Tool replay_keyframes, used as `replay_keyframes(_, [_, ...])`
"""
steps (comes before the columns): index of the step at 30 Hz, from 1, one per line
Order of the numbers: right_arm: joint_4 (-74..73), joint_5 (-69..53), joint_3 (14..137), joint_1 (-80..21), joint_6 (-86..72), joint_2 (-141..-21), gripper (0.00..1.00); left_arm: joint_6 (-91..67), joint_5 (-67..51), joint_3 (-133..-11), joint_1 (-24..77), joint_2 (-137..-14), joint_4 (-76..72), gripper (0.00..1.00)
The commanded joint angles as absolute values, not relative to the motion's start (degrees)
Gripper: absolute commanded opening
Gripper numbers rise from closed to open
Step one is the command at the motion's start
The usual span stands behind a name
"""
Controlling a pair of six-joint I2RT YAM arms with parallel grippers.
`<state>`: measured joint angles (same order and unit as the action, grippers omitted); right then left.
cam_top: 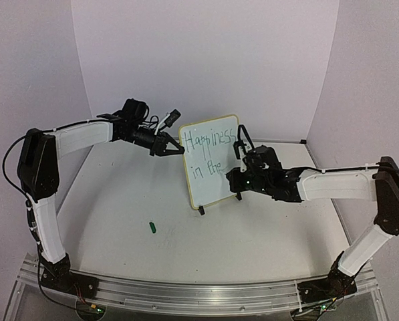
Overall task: Write a sentence on the whiteboard
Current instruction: Write on the whiteboard with the whiteboard marker without the cap.
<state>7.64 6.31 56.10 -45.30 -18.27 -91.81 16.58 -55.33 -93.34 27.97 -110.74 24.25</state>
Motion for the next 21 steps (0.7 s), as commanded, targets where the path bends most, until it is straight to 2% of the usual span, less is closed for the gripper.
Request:
replay_keyframes(1, [8.4, 8.5, 55.9, -45.1, -18.8, -91.9, 0.0, 17.2, -54.4, -93.4, 29.4, -111.4, 31.2, 0.0])
replay_keyframes(21, [7.6, 9.0, 55.4, -45.1, -18.4, -87.8, 0.0, 17.2, -54.4, -93.2, 29.5, -111.1, 31.1, 0.0])
